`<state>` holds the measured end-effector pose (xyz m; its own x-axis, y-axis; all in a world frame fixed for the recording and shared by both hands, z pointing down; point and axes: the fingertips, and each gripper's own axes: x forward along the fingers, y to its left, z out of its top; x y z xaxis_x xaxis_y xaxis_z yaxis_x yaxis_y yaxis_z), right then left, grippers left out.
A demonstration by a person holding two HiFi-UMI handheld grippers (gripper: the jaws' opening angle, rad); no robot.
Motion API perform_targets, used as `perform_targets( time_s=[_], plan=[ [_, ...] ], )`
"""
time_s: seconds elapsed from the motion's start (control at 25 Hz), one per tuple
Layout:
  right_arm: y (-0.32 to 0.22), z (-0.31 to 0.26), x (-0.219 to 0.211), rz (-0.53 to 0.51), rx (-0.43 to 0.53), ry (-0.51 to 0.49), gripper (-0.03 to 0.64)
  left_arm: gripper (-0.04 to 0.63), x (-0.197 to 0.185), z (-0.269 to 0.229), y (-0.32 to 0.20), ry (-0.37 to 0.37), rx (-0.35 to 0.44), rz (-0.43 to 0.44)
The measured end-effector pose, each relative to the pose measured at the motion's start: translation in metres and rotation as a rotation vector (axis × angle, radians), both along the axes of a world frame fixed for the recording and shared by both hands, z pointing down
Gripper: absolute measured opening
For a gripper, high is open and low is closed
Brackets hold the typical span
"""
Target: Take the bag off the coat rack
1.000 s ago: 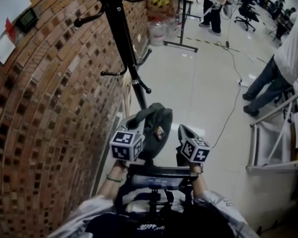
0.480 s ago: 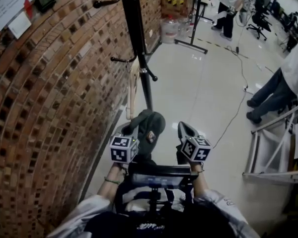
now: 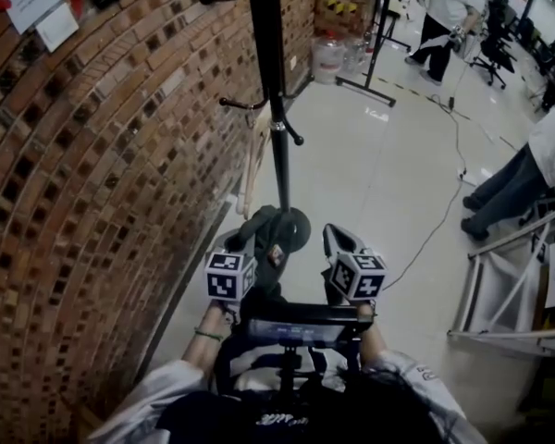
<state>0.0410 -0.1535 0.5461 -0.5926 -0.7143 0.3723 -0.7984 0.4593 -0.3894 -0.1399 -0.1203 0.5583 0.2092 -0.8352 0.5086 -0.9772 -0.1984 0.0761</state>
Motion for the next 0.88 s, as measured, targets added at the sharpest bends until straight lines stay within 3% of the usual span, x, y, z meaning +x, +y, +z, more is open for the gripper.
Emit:
perform_targets(
  time_s=[0.32,0.88],
  plan=[
    [0.006,-0.002,-0.011,-0.044,0.018,0.017,0.008,0.006,-0.004,0.002,0.001,0.040,-0.001,-0.013],
    [0.006,-0.005,-0.009,-0.029,0.028,0.040,0.006,0.006,0.005,-0.007,-0.008,0.039,0.006,0.010]
  ],
)
